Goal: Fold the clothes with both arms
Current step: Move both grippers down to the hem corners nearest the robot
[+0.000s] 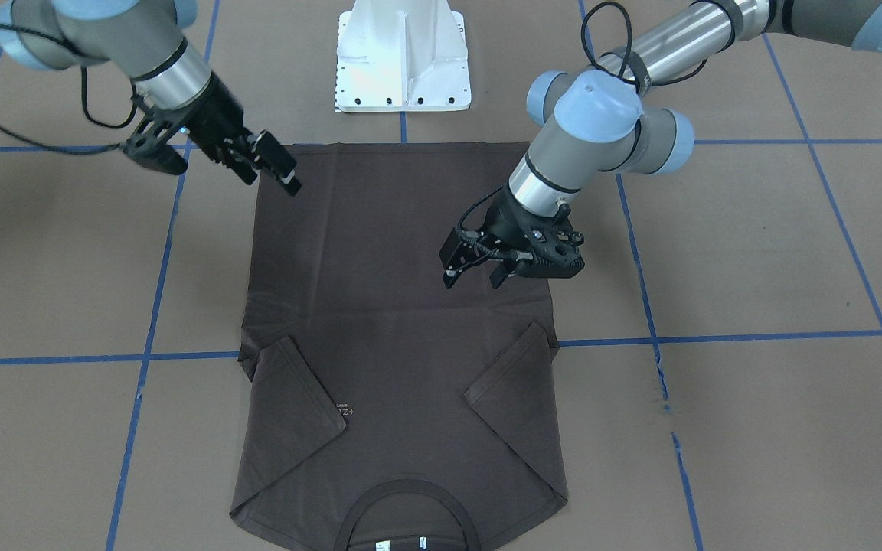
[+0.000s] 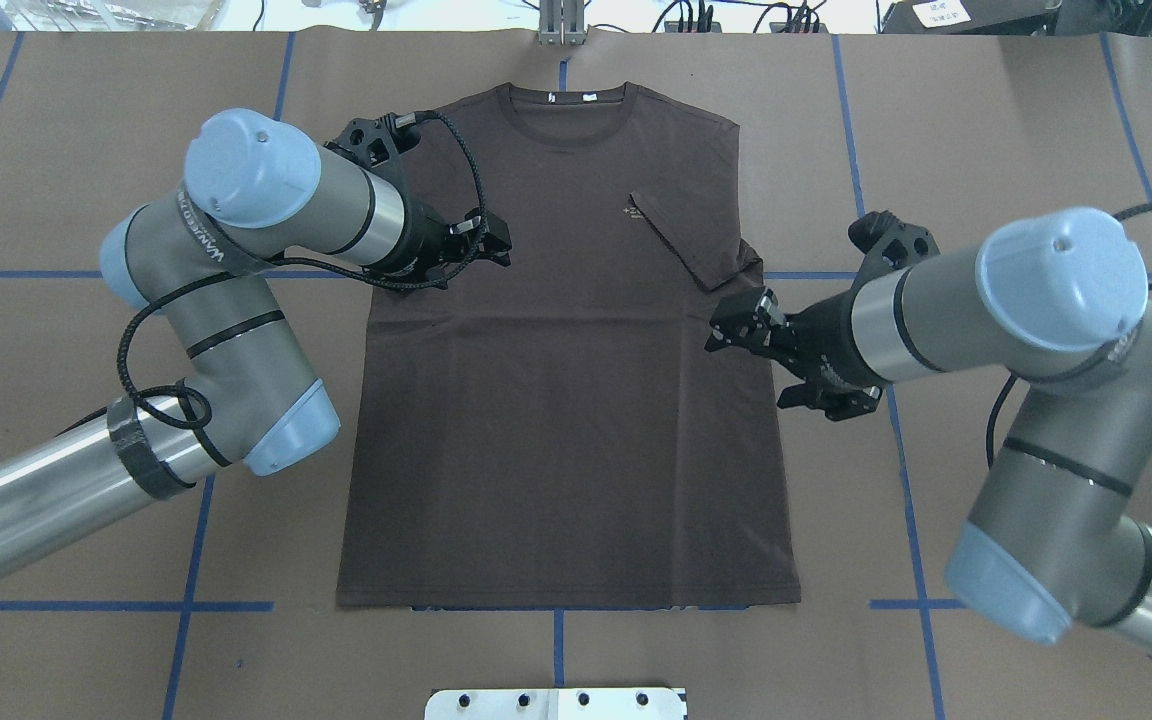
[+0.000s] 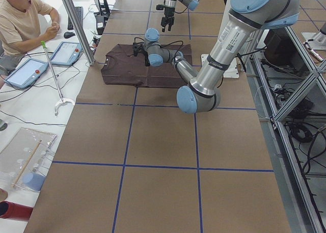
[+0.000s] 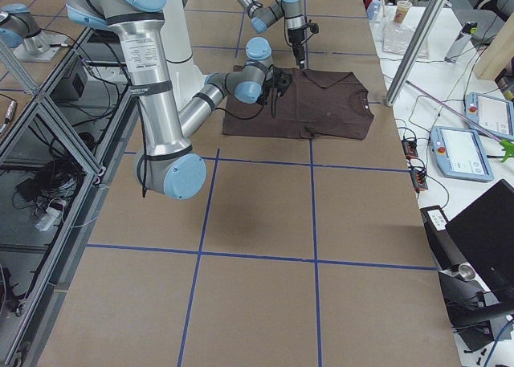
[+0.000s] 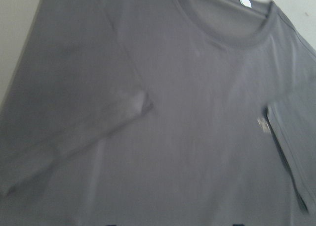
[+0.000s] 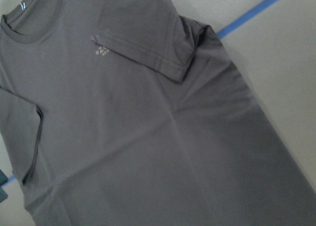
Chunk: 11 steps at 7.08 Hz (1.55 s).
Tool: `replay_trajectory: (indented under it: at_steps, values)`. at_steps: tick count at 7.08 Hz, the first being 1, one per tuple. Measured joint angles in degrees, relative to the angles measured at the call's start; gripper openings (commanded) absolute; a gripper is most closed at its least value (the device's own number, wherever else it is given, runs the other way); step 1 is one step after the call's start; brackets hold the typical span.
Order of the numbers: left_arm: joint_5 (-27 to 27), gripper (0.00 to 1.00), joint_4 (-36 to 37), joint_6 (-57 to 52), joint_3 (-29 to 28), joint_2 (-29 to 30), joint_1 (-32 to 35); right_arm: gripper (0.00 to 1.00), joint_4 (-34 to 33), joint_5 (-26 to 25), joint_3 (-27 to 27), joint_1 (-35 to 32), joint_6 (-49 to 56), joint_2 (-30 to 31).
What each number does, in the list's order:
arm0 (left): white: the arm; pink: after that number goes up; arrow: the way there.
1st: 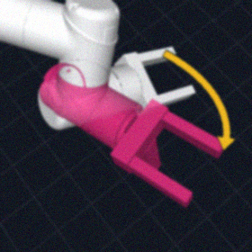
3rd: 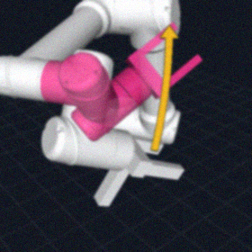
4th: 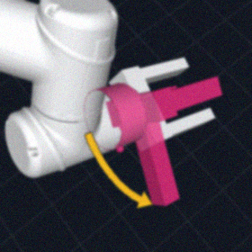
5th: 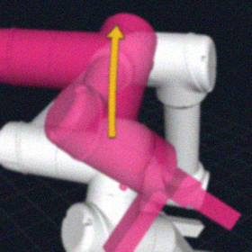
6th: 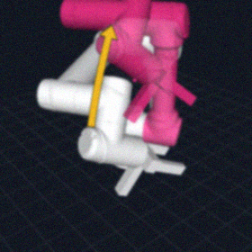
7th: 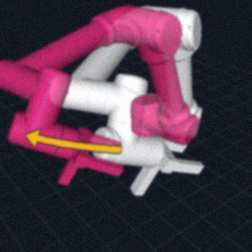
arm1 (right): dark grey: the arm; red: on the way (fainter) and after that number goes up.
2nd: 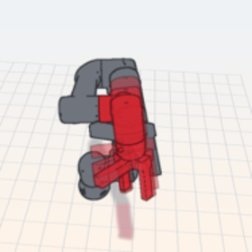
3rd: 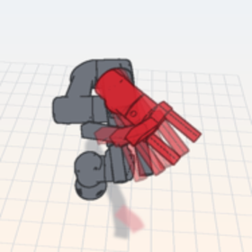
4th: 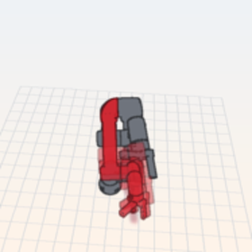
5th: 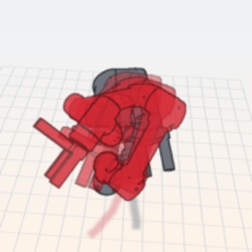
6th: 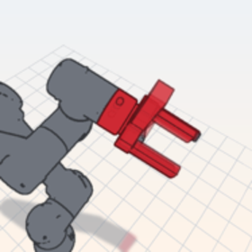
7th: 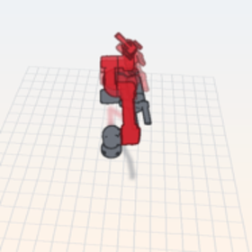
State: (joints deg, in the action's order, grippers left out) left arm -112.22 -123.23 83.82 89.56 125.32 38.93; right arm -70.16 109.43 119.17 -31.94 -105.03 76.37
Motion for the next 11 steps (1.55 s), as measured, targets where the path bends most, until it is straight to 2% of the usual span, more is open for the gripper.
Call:
replay_trajectory:
  at_steps: [2,3,4,6,9,11]
  values:
    - [-0.2,0.88,-0.1,-0.1,3.3,-4.0,-0.2,0.97,-9.7,-13.8,6.0,12.7,-6.0,2.2]
    - [-0.1,0.88,-0.1,0.6,4.3,-5.0,-0.2,0.94,-12.7,-20.5,6.8,18.7,-9.9,3.4]
    - [0.1,0.88,-0.1,1.6,5.3,-5.4,-0.6,0.89,-14.6,-24.7,7.1,23.2,-14.0,4.7]
    - [0.1,0.88,-0.1,2.2,6.2,-5.3,-1.6,0.82,-17.3,-28.3,6.4,27.5,-19.4,5.5]
    - [0.2,0.89,-0.1,2.2,6.8,-5.0,-2.9,0.81,-18.6,-29.1,2.9,28.4,-20.4,5.4]
    - [0.4,0.89,-0.1,2.1,6.8,-5.0,-3.2,0.72,-18.7,-28.9,1.5,28.4,-20.3,5.6]
